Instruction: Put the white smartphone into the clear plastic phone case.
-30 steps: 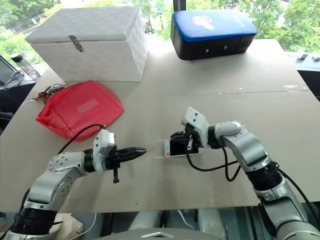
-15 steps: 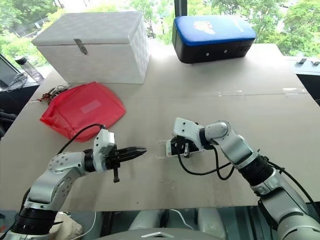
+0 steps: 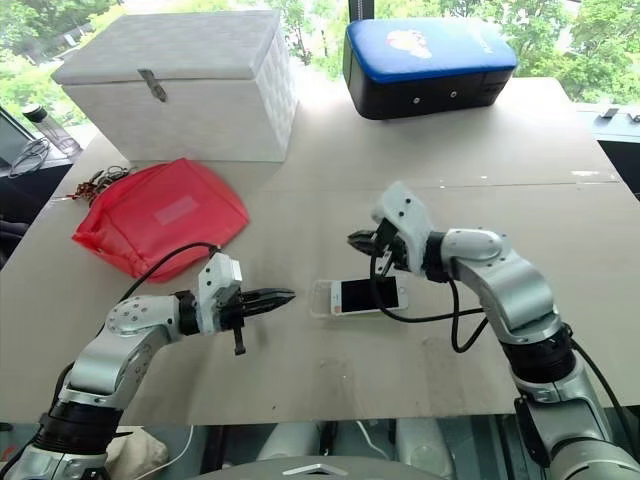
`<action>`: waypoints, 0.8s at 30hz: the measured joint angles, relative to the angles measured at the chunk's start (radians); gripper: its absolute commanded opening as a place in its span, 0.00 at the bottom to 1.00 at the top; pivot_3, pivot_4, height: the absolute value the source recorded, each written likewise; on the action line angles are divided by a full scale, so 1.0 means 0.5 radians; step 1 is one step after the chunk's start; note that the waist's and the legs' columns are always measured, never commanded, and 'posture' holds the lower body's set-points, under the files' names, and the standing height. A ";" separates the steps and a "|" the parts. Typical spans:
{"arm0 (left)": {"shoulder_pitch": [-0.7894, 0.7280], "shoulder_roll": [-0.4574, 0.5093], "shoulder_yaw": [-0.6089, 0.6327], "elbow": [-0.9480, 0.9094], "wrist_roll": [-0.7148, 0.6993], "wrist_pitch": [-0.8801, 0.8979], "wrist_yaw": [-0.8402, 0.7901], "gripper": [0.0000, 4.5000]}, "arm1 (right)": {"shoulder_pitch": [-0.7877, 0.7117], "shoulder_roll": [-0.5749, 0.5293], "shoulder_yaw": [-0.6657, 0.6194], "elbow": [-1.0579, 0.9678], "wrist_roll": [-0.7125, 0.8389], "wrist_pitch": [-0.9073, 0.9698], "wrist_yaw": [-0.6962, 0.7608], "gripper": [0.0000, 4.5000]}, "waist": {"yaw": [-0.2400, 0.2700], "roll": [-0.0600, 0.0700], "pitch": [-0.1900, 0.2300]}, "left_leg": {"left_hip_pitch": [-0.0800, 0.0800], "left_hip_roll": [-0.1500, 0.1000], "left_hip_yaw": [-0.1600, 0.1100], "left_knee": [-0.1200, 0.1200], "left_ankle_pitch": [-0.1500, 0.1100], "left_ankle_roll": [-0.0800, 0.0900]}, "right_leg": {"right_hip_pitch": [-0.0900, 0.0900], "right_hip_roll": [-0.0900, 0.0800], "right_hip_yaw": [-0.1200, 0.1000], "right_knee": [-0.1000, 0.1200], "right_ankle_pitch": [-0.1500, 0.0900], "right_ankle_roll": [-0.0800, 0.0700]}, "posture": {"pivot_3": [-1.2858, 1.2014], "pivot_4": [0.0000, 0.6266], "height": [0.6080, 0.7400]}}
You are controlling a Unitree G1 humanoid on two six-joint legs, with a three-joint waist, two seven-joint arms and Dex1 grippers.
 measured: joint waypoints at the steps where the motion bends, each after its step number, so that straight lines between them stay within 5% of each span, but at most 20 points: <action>1: -0.035 0.001 -0.020 0.033 0.016 -0.017 -0.024 0.00 | 0.064 -0.152 0.013 -0.082 -0.050 0.019 -0.032 0.00 | 0.010 -0.001 0.001 | -0.001 -0.001 -0.001 0.000 0.000 0.000 | 0.001 -0.001 -0.001 -0.002 0.000 0.000 | 0.52 0.24 1.00; 8: -0.176 -0.002 -0.142 0.187 0.088 -0.075 -0.131 0.00 | 0.511 -0.529 -0.014 -0.161 -0.187 -0.020 -0.082 0.00 | 0.022 -0.003 0.003 | 0.000 -0.001 0.001 0.001 0.000 0.000 | 0.001 0.000 0.000 0.000 0.000 0.000 | 0.52 0.24 1.00; 24: -0.314 -0.059 -0.299 0.352 0.230 -0.208 -0.223 0.00 | 0.576 -0.608 0.186 -0.265 -0.225 -0.087 -0.053 0.00 | -0.001 -0.005 0.004 | 0.001 0.000 0.004 0.004 0.000 0.000 | 0.002 0.001 0.001 0.002 0.000 0.000 | 0.52 0.24 1.00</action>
